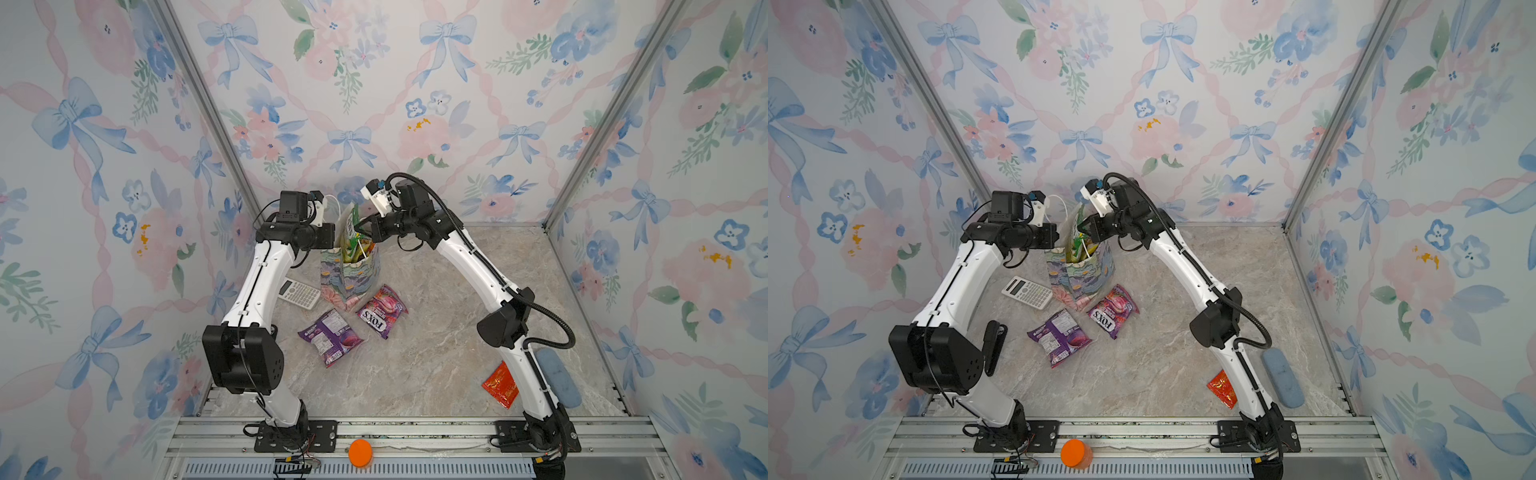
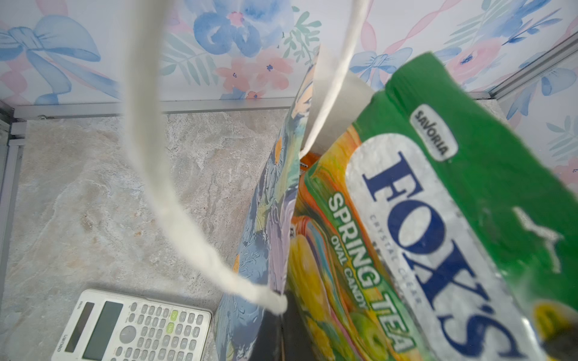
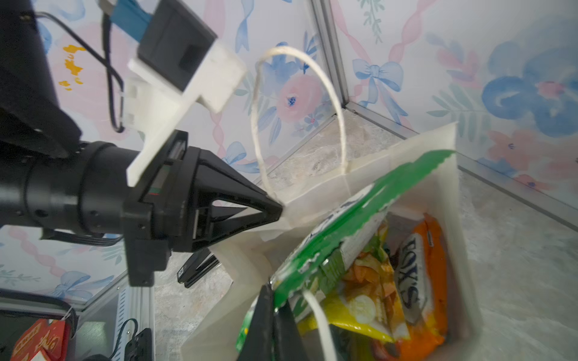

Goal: Place the snacks into the paper bag
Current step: 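Lower the green Fox's bag into the paper bag and open the right gripper, then move the right gripper back down to the pink Fox's Berries bag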

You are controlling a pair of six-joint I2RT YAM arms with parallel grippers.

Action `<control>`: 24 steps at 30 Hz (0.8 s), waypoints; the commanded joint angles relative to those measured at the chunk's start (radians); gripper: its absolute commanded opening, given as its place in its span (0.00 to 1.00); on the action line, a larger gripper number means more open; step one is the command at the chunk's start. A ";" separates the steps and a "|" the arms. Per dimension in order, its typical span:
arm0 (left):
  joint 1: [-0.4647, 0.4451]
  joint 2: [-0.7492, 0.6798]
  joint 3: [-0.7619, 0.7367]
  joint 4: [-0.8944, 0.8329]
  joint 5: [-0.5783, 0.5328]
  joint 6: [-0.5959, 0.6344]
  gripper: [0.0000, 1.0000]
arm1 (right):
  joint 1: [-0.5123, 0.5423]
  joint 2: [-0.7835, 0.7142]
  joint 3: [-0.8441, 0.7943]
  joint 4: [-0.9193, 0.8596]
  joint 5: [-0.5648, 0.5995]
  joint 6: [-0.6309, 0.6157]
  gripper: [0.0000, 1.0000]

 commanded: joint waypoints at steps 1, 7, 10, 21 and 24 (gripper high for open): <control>0.004 -0.011 -0.013 -0.018 0.012 -0.005 0.00 | -0.009 -0.039 -0.001 -0.022 0.116 -0.004 0.24; 0.004 -0.010 -0.015 -0.017 0.011 -0.004 0.00 | -0.009 -0.063 -0.006 -0.024 0.157 0.022 0.66; 0.003 -0.012 -0.013 -0.018 0.009 -0.003 0.00 | -0.004 -0.087 -0.017 -0.026 0.153 0.031 0.74; 0.003 -0.014 -0.013 -0.018 0.008 -0.003 0.00 | 0.035 -0.249 -0.169 0.017 0.150 0.025 0.78; 0.005 -0.016 -0.015 -0.017 0.005 -0.002 0.00 | 0.048 -0.310 -0.248 0.023 0.164 0.010 0.79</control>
